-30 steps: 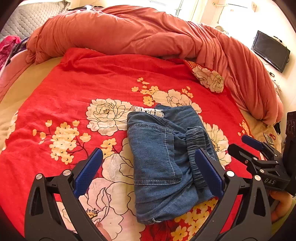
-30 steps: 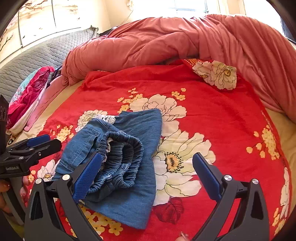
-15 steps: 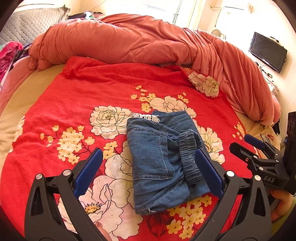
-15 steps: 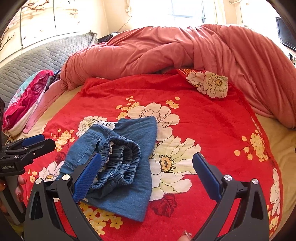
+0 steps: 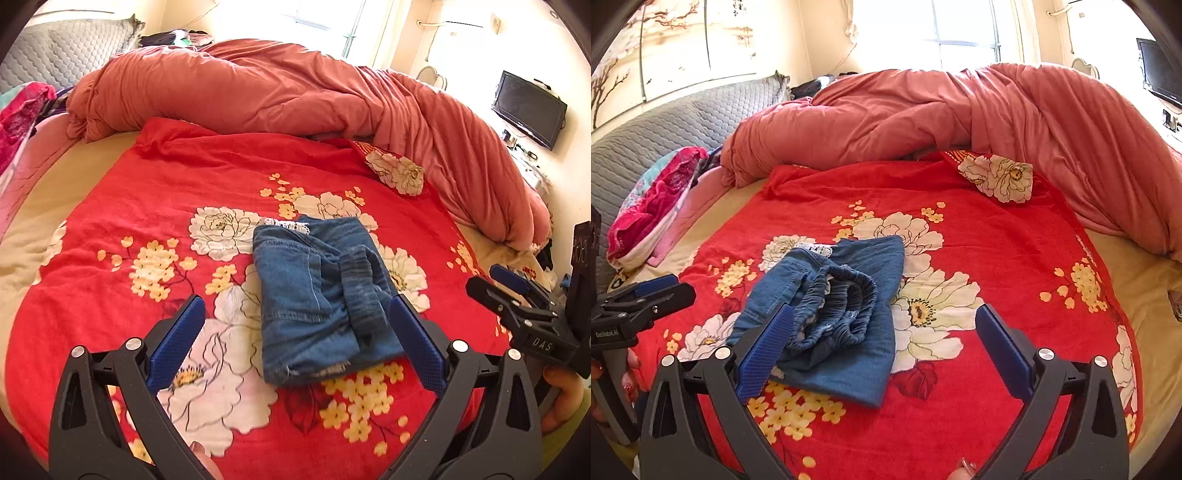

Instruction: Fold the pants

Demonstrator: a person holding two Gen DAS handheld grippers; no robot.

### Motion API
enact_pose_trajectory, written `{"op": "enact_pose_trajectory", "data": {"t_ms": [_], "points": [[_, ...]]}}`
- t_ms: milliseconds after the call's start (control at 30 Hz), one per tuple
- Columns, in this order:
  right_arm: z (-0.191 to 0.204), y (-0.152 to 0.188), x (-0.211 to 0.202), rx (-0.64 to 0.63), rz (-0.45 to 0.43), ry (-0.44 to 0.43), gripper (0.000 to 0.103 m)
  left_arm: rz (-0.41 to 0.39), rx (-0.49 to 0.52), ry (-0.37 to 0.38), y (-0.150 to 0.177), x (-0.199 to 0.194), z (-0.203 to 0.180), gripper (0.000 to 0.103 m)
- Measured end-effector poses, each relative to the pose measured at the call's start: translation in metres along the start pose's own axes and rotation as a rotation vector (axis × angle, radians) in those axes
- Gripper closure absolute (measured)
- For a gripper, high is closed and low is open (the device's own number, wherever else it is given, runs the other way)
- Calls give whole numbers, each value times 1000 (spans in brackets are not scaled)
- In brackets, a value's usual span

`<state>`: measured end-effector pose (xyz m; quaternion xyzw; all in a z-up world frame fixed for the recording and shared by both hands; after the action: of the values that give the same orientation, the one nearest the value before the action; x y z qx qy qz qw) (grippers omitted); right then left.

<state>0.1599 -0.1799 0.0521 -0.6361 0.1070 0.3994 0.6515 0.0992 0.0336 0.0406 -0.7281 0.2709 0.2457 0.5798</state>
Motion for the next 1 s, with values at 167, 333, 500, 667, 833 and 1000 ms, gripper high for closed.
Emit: {"op": "enact_pose_trajectory", "data": {"t_ms": [167, 333, 500, 667, 833, 1000], "points": [[2, 9, -19, -5, -10, 0, 5, -5, -2, -2, 12, -15, -1, 9], [3, 20, -32, -9, -11, 0, 5, -11, 11, -1, 26, -29, -5, 9], [5, 37, -39, -12, 4, 1, 5, -1, 13, -7, 43, -36, -8, 9], [8, 58, -44, -13, 24, -3, 5, 13, 27, -14, 63, -38, -10, 9], [12, 78, -47, -21, 41, 3, 5, 24, 25, -20, 79, -38, -9, 9], [13, 95, -47, -11, 50, 7, 5, 22, 15, -26, 92, -39, -7, 9]]}}
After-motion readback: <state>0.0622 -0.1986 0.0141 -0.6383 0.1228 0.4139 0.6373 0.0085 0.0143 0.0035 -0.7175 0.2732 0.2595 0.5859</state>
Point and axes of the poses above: each gripper's, at about its wrist camera, not at the fingertips, and x roughly the way its jaws point, z to its left, y to its underside, the point moved 2 cm from there along x, roughly the way its jaws point, and after that the axes turned 1 degree about -y, right-handed, at the moved point
